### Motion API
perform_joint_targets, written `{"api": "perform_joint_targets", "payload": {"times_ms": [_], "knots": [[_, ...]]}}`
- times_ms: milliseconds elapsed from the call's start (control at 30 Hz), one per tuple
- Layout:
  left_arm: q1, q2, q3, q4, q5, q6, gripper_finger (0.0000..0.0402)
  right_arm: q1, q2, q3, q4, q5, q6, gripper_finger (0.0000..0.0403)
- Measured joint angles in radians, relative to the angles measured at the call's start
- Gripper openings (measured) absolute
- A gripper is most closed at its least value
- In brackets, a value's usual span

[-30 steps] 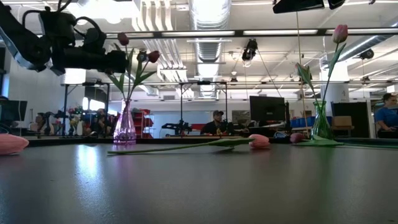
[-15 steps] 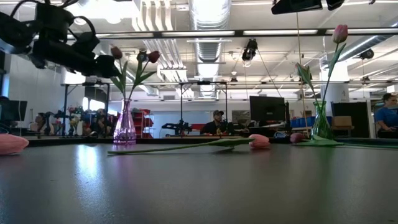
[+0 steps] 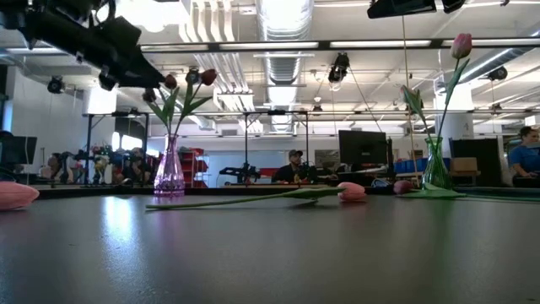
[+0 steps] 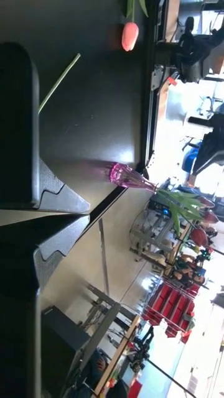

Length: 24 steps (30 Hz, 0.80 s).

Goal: Sort flowers into vase by color
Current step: Put the pink flower into the green vase

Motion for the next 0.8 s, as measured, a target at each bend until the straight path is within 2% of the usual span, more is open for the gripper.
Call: {"api": "perform_joint_targets", "payload": {"times_ms": [200,300,433,500,600,800], "knots": [[-0.319,0.014,-0.017,0.014,-0.054,-0.025,0.0102,0.0,0.0,0.0,0.0,0.0,-0.002,0.0009],[-0.516,0.044,-0.024,0.006,-0.16,-0.042,0.0074,0.0,0.0,0.0,0.0,0.0,-0.002,0.0009],[-0.768,0.119,0.005,-0.04,-0.353,-0.077,0.0037,0.0,0.0,0.0,0.0,-0.001,-0.004,0.0009],[-0.869,0.167,0.047,-0.106,-0.41,-0.134,0.0019,0.0,0.0,0.0,0.0,-0.002,-0.003,0.0009],[-0.978,0.251,0.129,-0.228,-0.44,-0.264,0.0003,0.0,0.0,0.0,0.0,-0.003,-0.003,0.0009],[-1.104,0.44,0.326,-0.642,-0.371,-0.646,0.0001,0.0,0.0,0.0,0.0,-0.004,-0.003,0.0009]]}}
